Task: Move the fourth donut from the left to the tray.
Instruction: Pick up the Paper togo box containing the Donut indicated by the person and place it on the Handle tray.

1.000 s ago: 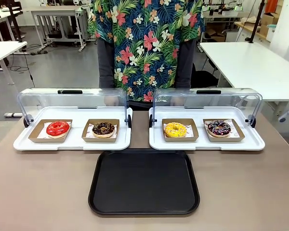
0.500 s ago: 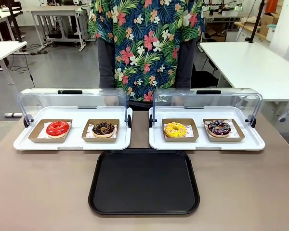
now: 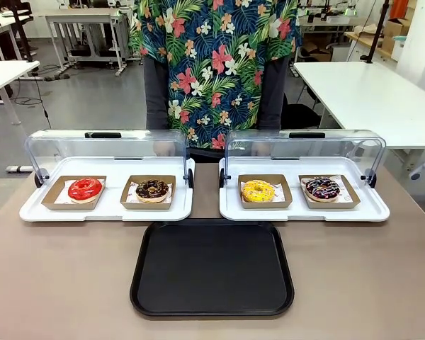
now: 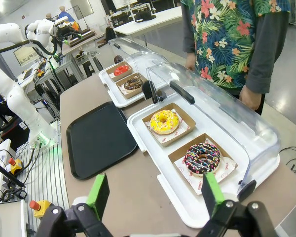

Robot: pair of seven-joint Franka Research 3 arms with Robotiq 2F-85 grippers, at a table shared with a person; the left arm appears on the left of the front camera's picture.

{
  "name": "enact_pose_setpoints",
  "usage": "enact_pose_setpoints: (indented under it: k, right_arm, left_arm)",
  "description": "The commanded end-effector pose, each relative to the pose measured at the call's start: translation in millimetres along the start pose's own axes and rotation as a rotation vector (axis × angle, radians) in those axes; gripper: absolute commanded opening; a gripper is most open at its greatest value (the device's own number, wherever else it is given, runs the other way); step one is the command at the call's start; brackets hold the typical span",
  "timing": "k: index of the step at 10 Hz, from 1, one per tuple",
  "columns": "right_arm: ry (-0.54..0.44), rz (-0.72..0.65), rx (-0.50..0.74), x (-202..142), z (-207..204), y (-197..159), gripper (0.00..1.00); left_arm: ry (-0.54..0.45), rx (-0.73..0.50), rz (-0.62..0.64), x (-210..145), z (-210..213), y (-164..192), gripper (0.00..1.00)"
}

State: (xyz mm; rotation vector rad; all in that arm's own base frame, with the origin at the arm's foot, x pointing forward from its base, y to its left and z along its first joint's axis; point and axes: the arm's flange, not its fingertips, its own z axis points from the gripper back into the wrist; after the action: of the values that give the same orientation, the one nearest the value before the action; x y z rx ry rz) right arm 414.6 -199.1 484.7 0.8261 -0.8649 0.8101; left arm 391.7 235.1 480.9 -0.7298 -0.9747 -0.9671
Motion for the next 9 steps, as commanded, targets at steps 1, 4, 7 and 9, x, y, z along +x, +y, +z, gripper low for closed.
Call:
enact_pose_setpoints:
  k: [1,4,7,9]
  right_arm:
    - [-0.025,0.014,0.002,1.7,-1.9,0.2,1.00]
    - [-0.025,0.014,0.002,1.7,-1.9,0.2,1.00]
    - [-0.025,0.014,0.002,1.7,-1.9,0.2,1.00]
    - [-0.025,0.014,0.002,1.7,-1.9,0.2,1.00]
  left_arm:
    - [-0.008,-0.009,0.006,1.2,1.2,-1.5,1.00]
    - [-0.008,-0.009,0.006,1.2,1.2,-1.5,1.00]
    - [-0.008,-0.009,0.006,1.2,1.2,-1.5,1.00]
    - [-0.008,-0.009,0.006,1.2,1.2,-1.5,1.00]
